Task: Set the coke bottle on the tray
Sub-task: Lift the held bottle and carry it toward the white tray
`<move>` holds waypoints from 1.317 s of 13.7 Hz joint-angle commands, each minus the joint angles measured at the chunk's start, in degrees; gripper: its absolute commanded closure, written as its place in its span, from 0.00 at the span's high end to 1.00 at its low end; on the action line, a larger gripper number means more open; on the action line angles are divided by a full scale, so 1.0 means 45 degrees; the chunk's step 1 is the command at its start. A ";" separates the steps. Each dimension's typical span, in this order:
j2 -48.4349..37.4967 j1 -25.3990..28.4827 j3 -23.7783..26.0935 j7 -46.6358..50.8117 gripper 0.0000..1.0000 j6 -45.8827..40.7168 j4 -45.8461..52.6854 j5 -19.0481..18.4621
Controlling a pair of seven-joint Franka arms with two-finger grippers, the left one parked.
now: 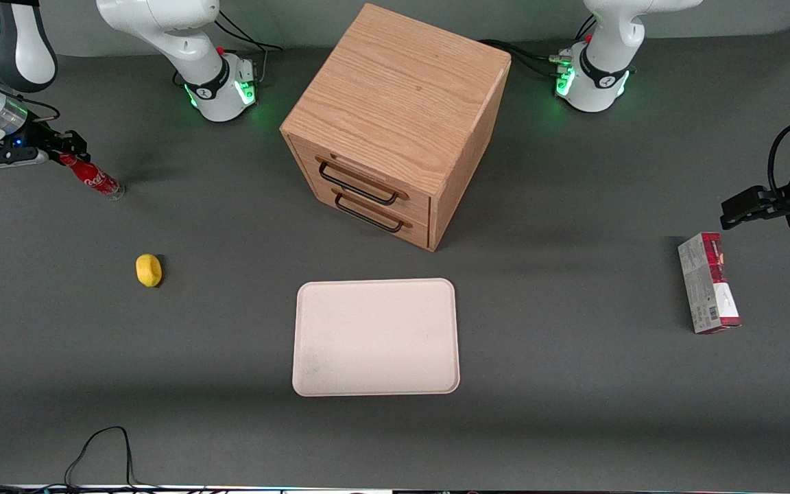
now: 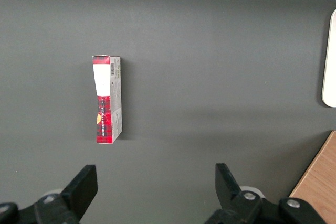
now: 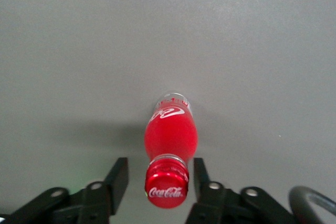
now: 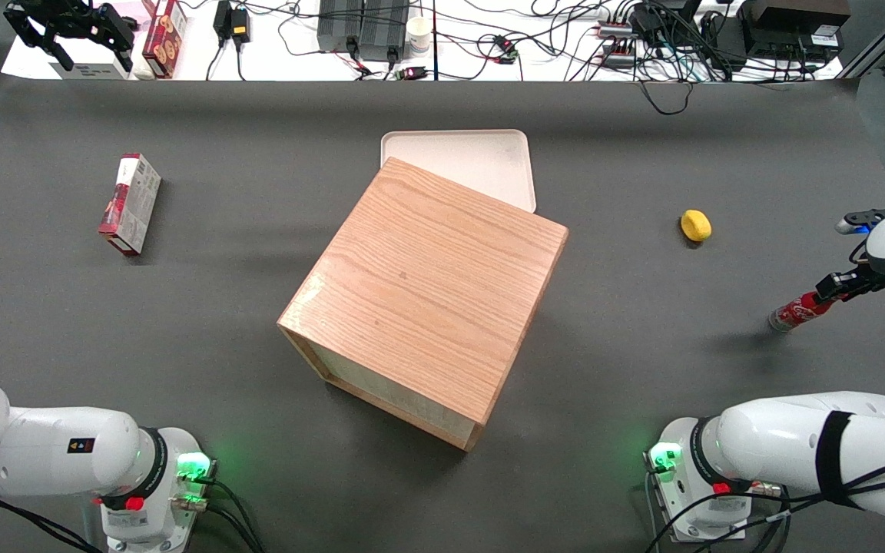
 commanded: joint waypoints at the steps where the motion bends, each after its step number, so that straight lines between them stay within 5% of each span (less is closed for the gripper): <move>1: -0.0091 0.0277 -0.0258 -0.0181 0.22 0.0173 -0.0012 -0.0301; 4: -0.0091 0.0277 -0.0239 -0.0181 0.00 0.0057 0.0046 -0.0301; 9: -0.0091 0.1175 0.0790 0.0559 0.00 -0.2573 0.1819 -0.0048; 13: 0.0666 0.1039 0.4031 0.0854 0.00 -0.5463 0.4743 0.2543; 16: 0.2869 0.0689 0.6161 0.0912 0.00 -0.8469 0.9132 0.4557; 18: 0.4122 0.0590 0.7276 0.1709 0.00 -1.0093 1.1909 0.4914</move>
